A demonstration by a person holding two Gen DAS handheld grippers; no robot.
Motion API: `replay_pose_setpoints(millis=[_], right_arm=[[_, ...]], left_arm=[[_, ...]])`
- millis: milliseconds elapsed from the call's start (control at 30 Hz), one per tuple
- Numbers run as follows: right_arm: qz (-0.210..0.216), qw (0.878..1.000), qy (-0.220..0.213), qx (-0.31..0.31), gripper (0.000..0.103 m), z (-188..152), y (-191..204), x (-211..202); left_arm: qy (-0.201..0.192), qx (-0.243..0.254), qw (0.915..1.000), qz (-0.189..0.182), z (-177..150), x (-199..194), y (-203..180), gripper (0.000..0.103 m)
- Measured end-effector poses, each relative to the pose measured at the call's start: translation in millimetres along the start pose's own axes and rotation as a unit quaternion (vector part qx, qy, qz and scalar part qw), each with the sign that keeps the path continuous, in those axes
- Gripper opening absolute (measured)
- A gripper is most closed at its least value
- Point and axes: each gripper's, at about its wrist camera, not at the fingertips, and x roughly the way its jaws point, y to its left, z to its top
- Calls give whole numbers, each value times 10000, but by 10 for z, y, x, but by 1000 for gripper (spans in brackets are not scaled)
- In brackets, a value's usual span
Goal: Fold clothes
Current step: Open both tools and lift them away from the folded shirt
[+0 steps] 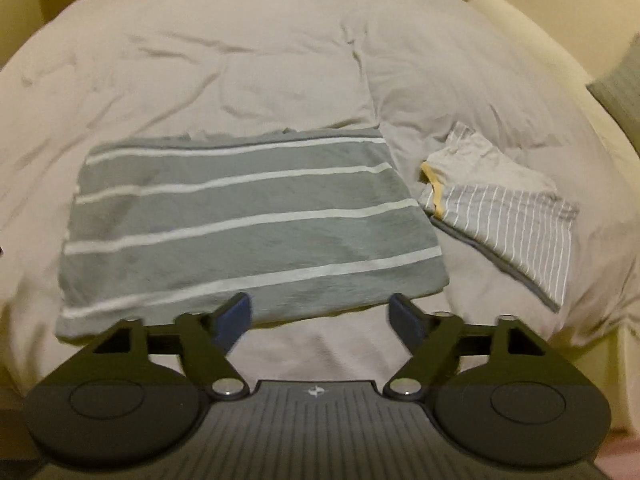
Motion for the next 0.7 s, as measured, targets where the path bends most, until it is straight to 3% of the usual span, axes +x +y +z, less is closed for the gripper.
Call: replay_pose_setpoints(millis=[167, 333, 533, 700], right_arm=[[134, 9987, 193, 457, 89, -79, 7, 8], [245, 9955, 423, 811, 88, -146, 21, 43], [227, 9955, 511, 771, 88, -183, 111, -15], [-44, 9923, 593, 1083, 88, -263, 225, -103]], left_arm=[[49, 282, 9996, -42, 89, -78, -105, 89], [51, 440, 9990, 64, 168, -171, -197, 99], [38, 224, 9997, 8, 176, -161, -118, 101], [-39, 319, 9988, -363, 61, -42, 58, 101]])
